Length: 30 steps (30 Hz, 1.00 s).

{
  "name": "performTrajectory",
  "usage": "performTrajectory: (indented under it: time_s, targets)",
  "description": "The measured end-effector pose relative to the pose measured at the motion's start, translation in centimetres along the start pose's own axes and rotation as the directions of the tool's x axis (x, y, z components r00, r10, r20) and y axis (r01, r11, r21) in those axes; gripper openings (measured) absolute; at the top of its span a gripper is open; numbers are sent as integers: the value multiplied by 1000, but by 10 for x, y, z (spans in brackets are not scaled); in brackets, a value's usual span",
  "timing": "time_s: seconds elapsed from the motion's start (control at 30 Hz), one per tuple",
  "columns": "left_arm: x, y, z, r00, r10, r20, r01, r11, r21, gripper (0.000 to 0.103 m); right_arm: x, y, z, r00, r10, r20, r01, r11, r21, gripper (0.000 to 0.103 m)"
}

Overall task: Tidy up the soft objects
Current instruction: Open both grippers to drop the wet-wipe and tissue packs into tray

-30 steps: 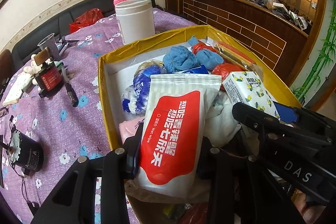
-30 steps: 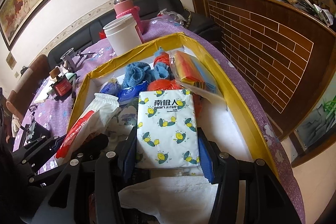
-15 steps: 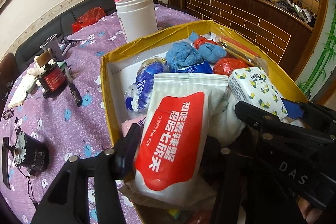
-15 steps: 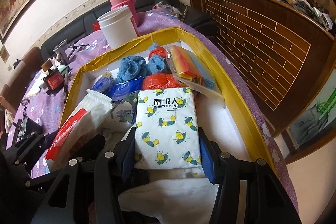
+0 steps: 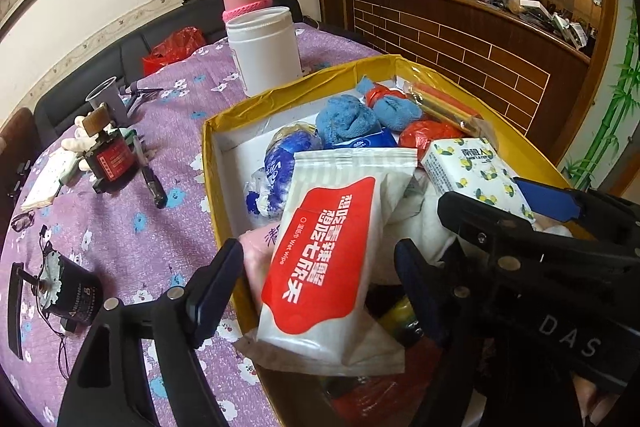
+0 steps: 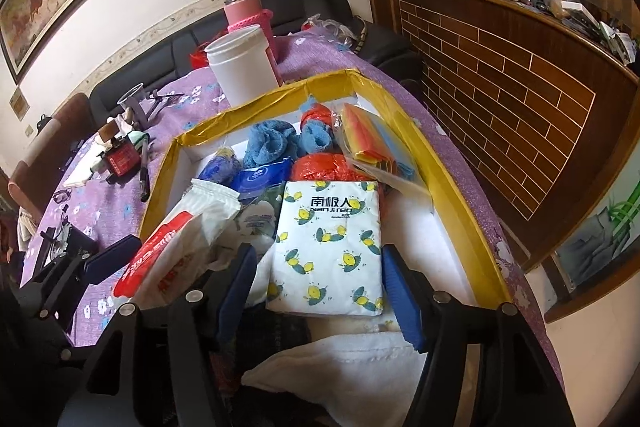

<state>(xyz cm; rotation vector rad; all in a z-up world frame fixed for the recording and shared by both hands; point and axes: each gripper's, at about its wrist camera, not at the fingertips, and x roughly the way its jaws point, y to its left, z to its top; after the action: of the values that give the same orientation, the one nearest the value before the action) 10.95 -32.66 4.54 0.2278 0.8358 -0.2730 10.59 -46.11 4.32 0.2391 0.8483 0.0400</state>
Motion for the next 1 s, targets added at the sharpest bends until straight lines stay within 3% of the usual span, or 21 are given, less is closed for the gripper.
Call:
performTrajectory:
  time_s: [0.63, 1.0]
  targets:
    - [-34, -5, -12, 999, 1, 36, -1, 1000, 22, 84, -38, 11, -10, 999, 23, 49, -24, 1000, 2, 81]
    - [-74, -3, -39, 997, 12, 78, -16, 999, 48, 86, -85, 28, -32, 992, 56, 114, -55, 998, -8, 87]
